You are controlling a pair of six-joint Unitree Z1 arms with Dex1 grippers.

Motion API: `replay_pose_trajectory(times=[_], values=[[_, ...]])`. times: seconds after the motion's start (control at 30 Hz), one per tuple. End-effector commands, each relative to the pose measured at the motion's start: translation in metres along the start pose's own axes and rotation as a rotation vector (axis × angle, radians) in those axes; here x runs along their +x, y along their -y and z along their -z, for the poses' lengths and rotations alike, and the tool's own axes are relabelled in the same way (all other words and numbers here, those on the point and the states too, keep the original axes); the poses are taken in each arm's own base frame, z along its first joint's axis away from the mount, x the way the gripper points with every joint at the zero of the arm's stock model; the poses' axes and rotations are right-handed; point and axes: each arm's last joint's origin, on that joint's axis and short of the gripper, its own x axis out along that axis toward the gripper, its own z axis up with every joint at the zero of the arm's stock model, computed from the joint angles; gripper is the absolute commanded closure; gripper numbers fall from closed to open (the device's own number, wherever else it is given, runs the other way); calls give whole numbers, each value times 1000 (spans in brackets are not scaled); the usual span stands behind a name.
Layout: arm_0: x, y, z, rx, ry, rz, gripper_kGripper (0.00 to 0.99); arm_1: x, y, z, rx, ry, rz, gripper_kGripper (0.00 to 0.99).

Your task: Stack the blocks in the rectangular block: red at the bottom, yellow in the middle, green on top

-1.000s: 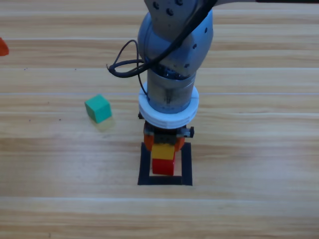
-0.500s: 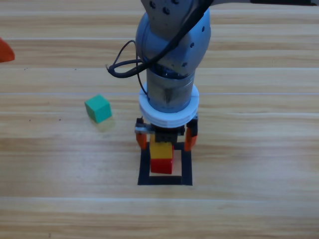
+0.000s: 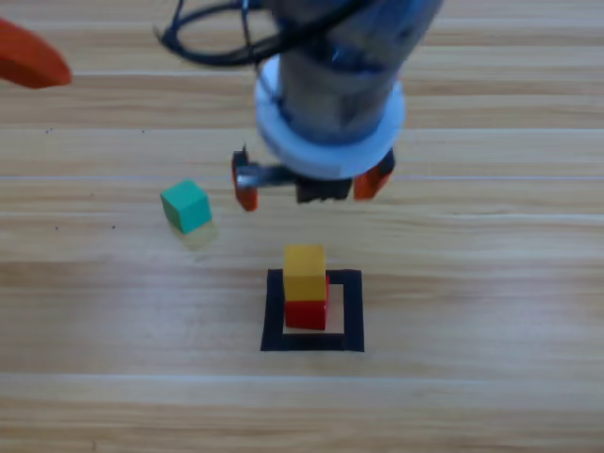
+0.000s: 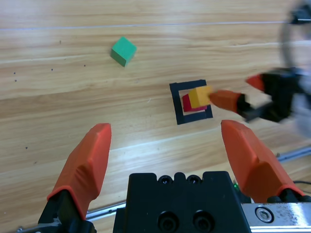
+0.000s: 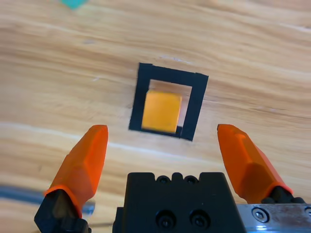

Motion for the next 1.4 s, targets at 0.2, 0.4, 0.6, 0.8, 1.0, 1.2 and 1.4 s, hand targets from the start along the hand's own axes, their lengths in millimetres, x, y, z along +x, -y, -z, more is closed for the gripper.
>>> replay_pose_trajectory(times=[0.2,0.4,0.6,0.8,1.0,1.2,1.4], values=[[92,27,-48,-129,-96,-115,31,-76,86,35,-90,111,-52,0],[170,34,-77,-193,-183,-200,31,-71,171,72,-117,175,-167,0],[237,30,-83,-309,-293,-327,31,-50,209,102,-188,210,-311,0],[279,25,-80,-416,-344,-409,31,-34,208,107,-272,179,-277,0],[306,24,-79,-497,-366,-471,31,-29,212,111,-283,183,-254,0],[320,23,-76,-593,-358,-520,31,-27,212,113,-296,173,-252,0],[325,9,-81,-688,-362,-542,31,-25,212,113,-294,180,-249,0]])
